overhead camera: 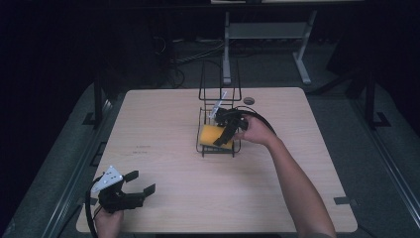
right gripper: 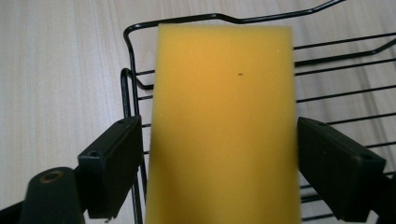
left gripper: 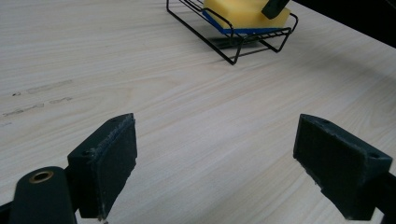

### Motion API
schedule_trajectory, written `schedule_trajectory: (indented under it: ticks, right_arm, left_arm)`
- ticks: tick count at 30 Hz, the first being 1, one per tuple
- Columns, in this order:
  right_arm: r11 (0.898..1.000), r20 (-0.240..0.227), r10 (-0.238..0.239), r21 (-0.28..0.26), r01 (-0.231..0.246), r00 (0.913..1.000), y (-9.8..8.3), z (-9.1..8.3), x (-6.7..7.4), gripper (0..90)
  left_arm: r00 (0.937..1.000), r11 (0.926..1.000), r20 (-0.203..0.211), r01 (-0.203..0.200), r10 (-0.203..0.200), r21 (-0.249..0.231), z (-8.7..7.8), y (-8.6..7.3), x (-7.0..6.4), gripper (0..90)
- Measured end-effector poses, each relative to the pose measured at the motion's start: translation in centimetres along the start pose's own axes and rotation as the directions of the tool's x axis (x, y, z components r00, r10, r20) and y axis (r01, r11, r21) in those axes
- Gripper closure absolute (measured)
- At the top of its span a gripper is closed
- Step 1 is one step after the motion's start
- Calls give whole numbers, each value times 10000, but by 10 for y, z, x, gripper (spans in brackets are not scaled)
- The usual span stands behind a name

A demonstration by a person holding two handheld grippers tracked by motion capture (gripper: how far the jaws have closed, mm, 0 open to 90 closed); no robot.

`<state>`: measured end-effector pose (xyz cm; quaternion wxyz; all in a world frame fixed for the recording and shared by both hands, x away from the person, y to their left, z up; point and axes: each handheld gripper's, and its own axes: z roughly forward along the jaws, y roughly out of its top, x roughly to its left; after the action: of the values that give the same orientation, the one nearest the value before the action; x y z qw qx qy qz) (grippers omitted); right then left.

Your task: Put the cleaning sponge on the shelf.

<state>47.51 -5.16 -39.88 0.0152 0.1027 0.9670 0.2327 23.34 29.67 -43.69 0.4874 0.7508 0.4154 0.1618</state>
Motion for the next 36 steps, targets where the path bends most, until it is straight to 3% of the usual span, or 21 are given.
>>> schedule_trajectory:
  ticks: [6,26,36]
  right_arm:
    - [9996,85,137,-258,-135,9999,-4,-6,-1,165]
    - [9984,255,-428,-367,438,9988,4,-12,16,165]
    - [9973,165,-500,-537,508,9986,5,-17,21,165]
  left_arm:
    - [10000,10000,28,2,-2,30,1,0,-1,128]
    - [9999,10000,146,75,-75,1,2,0,-1,128]
    - [9998,10000,180,23,-23,22,2,0,-2,128]
